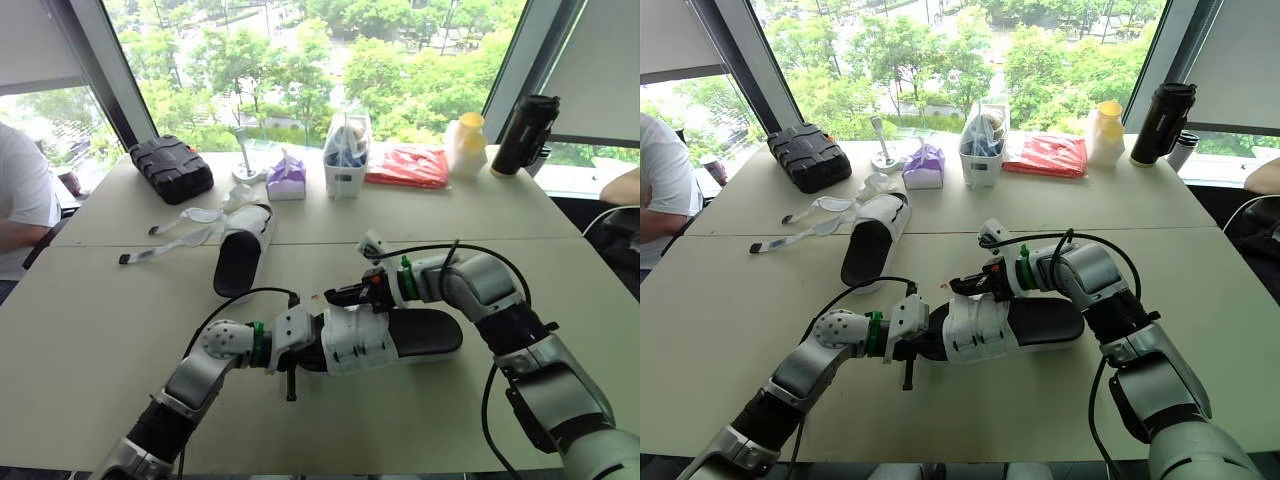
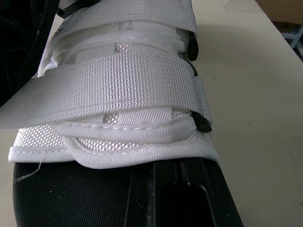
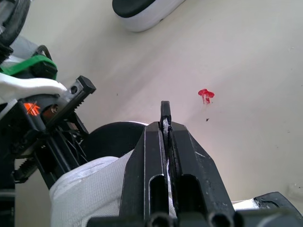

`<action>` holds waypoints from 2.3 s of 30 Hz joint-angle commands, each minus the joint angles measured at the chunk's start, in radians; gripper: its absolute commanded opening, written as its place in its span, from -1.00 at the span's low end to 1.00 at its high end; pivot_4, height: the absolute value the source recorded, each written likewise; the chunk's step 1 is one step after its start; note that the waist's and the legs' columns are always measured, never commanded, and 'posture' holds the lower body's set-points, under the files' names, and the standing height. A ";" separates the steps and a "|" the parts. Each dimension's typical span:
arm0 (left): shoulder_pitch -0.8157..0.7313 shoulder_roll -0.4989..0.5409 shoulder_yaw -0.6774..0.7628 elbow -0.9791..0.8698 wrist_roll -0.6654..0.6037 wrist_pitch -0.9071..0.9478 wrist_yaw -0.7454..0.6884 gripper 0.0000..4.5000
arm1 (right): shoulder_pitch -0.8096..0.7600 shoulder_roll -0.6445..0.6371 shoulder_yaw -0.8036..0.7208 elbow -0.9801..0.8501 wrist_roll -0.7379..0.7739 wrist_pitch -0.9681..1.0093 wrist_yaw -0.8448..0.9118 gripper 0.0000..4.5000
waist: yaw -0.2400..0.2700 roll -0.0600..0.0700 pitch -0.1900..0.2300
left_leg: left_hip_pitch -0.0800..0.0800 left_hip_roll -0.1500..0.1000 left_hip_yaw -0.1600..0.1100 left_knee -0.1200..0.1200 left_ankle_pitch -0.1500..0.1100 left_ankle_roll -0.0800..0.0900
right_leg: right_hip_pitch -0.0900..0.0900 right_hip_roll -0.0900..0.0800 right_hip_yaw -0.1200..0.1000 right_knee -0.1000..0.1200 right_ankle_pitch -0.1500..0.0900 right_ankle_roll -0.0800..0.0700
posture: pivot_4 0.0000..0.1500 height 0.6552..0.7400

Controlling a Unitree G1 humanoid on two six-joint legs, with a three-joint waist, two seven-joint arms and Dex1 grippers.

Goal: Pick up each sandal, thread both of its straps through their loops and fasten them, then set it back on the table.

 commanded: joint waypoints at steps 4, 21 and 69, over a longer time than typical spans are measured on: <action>0.076 0.015 -0.118 0.069 0.073 0.042 -0.030 -1.00 | -0.002 -0.006 0.064 0.034 -0.222 -0.205 -0.035 0.08 | 0.002 0.000 -0.001 | 0.000 0.000 0.000 -0.001 0.000 0.000 | -0.001 0.000 0.000 0.000 0.000 0.000 | 1.00 1.00; 0.061 0.023 -0.070 0.075 0.071 0.037 -0.010 -1.00 | 0.080 -0.105 -0.146 -0.122 -0.372 -0.595 -0.060 0.75 | 0.010 0.000 -0.001 | -0.008 -0.001 0.001 -0.003 0.003 -0.005 | -0.004 -0.001 0.000 -0.003 0.000 0.000 | 1.00 1.00; 0.137 0.229 0.472 -0.371 -0.397 0.402 0.160 -1.00 | 0.164 -0.068 0.024 0.192 -1.177 -2.231 -0.560 -0.31 | -0.048 -0.008 0.028 | -0.010 0.009 0.005 -0.004 0.012 -0.022 | -0.020 0.015 0.008 0.017 0.002 -0.011 | 1.00 1.00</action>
